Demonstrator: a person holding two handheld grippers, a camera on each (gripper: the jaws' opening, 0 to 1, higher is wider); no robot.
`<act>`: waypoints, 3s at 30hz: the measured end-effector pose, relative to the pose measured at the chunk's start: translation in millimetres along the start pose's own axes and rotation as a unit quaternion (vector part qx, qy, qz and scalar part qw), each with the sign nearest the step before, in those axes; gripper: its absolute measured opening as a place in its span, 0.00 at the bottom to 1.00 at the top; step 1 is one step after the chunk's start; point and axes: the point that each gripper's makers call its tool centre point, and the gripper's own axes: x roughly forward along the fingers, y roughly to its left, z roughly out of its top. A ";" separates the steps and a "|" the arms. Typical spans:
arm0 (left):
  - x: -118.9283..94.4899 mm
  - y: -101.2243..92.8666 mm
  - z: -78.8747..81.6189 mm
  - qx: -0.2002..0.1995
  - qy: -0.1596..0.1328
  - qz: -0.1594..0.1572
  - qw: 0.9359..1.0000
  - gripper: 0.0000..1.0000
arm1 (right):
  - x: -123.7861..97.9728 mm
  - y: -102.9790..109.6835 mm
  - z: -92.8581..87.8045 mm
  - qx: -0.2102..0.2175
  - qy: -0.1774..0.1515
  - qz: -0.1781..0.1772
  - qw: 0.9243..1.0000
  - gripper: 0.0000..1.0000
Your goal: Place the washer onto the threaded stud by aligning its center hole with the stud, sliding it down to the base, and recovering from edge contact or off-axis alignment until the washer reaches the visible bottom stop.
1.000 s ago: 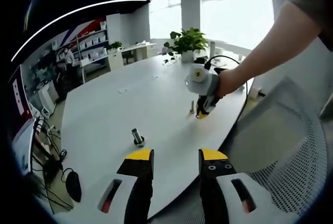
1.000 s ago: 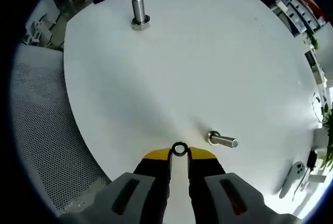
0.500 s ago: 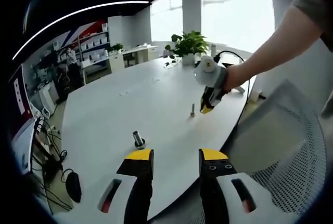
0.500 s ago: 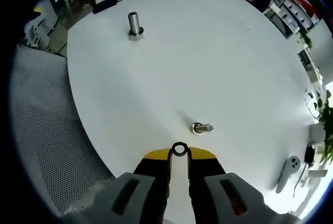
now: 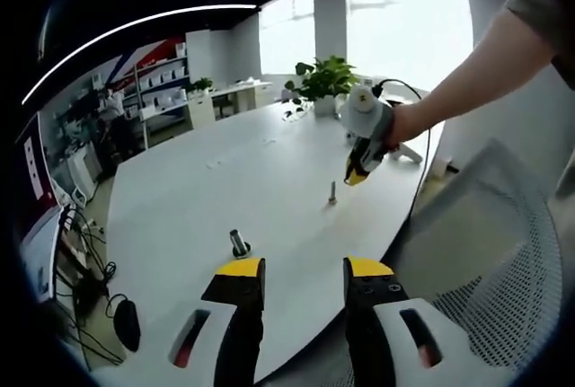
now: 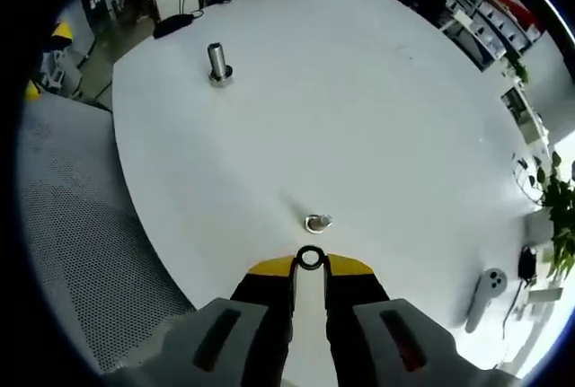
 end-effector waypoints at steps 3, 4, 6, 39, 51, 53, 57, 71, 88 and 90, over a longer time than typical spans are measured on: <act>-0.3 0.3 -0.2 0.000 0.000 0.001 1.000 0.33 | -1.3 -9.6 -2.5 -0.005 0.005 -0.005 1.000 0.13; -0.3 0.2 0.1 -0.001 0.000 0.001 1.000 0.33 | -2.2 -12.1 -2.7 -0.001 0.003 -0.007 1.000 0.13; -0.2 0.2 -0.2 0.000 0.000 0.001 1.000 0.33 | -5.1 -16.1 -1.5 0.008 -0.003 -0.008 1.000 0.13; 2.0 2.8 -6.4 -0.001 0.017 0.006 1.000 0.33 | 10.9 -13.7 25.5 -0.034 -0.024 0.020 0.999 0.14; 2.0 3.7 -6.9 -0.007 0.018 0.007 1.000 0.33 | 20.4 -8.1 25.4 -0.053 -0.003 0.032 0.998 0.14; 2.0 3.8 -6.8 -0.006 0.017 0.007 1.000 0.33 | 20.7 -10.6 27.1 -0.049 -0.006 0.032 0.998 0.14; 2.5 3.5 -7.0 -0.006 0.018 0.005 1.000 0.33 | 21.1 -10.2 26.4 -0.051 -0.002 0.034 0.998 0.14; 2.7 2.5 -7.0 -0.008 0.018 0.002 1.000 0.33 | 20.8 -6.6 22.3 -0.056 0.005 0.040 0.998 0.14; 2.4 4.4 -9.0 -0.008 0.024 0.009 1.000 0.32 | 43.2 0.2 15.4 -0.051 0.022 0.050 0.997 0.14; 2.6 4.7 -9.8 -0.008 0.026 0.010 1.000 0.32 | 44.7 -0.1 14.7 -0.052 0.023 0.051 0.997 0.14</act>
